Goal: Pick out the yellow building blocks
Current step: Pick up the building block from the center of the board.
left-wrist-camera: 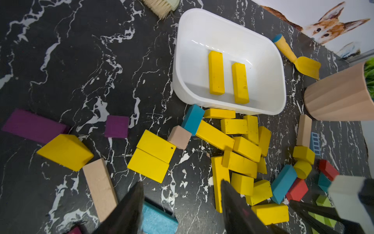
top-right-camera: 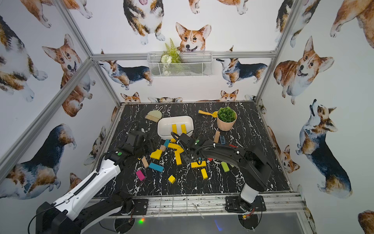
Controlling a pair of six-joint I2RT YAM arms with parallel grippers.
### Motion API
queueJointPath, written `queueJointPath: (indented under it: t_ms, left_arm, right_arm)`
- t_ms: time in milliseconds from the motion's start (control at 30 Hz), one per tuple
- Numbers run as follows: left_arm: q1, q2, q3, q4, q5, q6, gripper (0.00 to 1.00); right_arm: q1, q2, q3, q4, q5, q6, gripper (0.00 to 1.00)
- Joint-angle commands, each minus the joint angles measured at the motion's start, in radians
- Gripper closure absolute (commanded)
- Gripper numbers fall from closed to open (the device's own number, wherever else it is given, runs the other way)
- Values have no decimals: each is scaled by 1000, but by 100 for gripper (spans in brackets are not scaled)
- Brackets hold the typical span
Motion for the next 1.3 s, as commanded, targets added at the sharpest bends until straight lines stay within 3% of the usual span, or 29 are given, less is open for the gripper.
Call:
queueJointPath:
  t_ms: [0,200,367,900,1267]
  left_arm:
    - [2,-50,-40,-19,-65,-109,37]
    - [2,-74,-45,-36,-100,-129,37]
    - [3,-78,-34,-43,-109,-130,37]
    - [2,-87,-30,-48,-115,-133,37]
    - [3,-92,-22,-60,-121,-139,37]
  right_arm:
    - [10,57,54,-32,81,239,40]
    - [45,137,116,-55,141,528,41]
    - [81,212,187,-110,200,616,45]
    - [84,327,249,-119,220,653,57]
    - [83,335,260,-110,216,669,71]
